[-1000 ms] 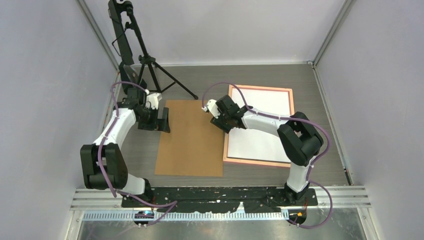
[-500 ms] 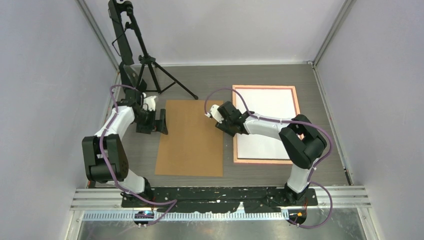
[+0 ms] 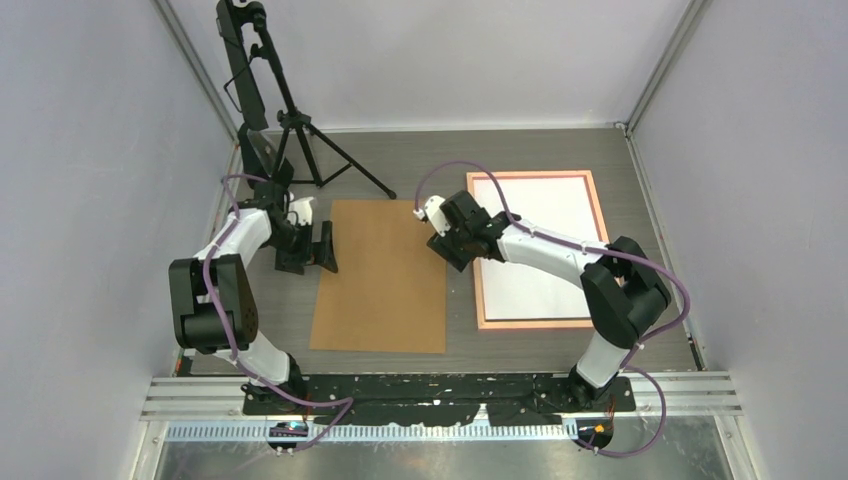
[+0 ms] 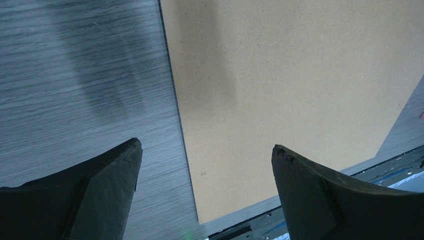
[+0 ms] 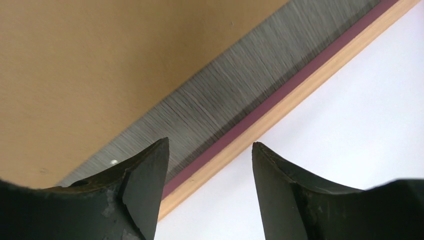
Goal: Put the photo into the frame
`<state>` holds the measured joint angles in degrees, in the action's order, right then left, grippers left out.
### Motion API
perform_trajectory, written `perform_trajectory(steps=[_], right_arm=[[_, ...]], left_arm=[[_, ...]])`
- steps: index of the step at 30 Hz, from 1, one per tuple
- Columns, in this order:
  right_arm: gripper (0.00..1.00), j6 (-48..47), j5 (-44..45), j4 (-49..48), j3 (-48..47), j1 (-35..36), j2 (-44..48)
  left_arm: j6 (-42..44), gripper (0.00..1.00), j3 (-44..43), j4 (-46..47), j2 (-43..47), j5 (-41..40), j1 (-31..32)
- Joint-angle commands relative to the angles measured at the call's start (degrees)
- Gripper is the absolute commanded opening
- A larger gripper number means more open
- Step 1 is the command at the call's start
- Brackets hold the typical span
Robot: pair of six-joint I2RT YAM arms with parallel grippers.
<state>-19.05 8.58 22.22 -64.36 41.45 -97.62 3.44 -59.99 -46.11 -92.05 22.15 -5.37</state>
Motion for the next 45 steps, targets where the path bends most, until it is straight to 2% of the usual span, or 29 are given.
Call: perform_trajectory(steps=[1,4,9,15,29,45], right_arm=[[0.74,8.0,-7.1,-0.3,-4.3,-0.2,2.7],[0.78,13.6,-14.0,-0.3,-5.4,-0.6,1.7],[0.77,23.0,-25.3,-1.4,-5.5,-3.3,-2.3],[0.75,30.3,-32.3,-5.0,-3.1,-7.1,-5.9],[0.74,33.5,-33.1,-6.0,-1.3,-9.3,-8.4],[0.73,35.5,-38.3,-7.9,-0.9,-10.6,-14.2]], left_arm=[[-0.1,1.0,-1.8,0.0,-0.3,1.8,-0.4],[-0.8,0.99,-1.9,0.1,-0.8,2.7,-0.4],[-1.3,1.0,-2.0,0.6,-0.7,4.0,-0.4],[-0.6,1.0,-0.8,1.2,0.4,4.4,-0.4],[-1.1,0.99,0.3,2.8,-3.3,3.6,-0.4],[-3.1,0.96,0.6,3.6,-7.0,7.3,-0.4]])
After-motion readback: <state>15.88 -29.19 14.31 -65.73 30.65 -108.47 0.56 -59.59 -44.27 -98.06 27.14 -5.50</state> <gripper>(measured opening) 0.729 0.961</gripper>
